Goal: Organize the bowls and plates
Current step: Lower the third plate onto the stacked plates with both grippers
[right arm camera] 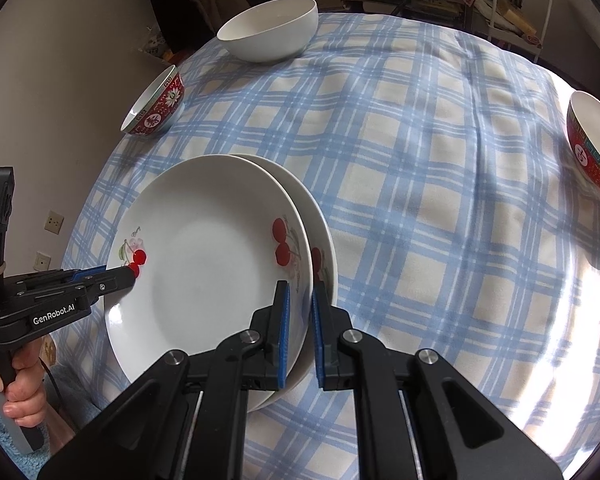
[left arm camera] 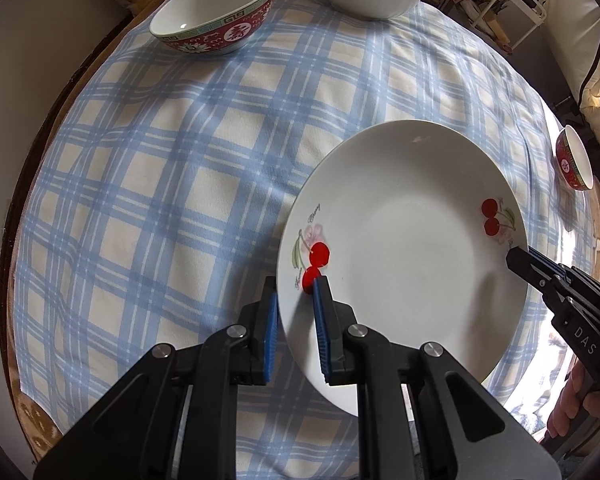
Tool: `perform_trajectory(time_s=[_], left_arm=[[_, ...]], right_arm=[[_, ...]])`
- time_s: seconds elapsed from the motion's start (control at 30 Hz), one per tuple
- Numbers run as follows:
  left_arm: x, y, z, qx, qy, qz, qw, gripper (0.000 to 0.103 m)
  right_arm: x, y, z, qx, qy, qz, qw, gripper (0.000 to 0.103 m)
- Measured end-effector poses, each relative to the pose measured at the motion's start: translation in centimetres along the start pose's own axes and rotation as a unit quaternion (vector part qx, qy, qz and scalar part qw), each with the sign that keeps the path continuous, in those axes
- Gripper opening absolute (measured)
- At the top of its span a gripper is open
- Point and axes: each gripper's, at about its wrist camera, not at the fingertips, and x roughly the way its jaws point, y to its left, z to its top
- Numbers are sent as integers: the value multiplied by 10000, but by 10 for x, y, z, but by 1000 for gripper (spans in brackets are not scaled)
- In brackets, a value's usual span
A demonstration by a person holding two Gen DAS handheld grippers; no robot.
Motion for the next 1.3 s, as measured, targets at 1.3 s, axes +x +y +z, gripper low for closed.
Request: perform_trajectory(time_s=[1.3], left_arm=[[-7, -20, -10, 594, -174, 737, 9954, 18]], right_arm=[[-11, 4, 0, -127, -76, -245, 9996, 15]])
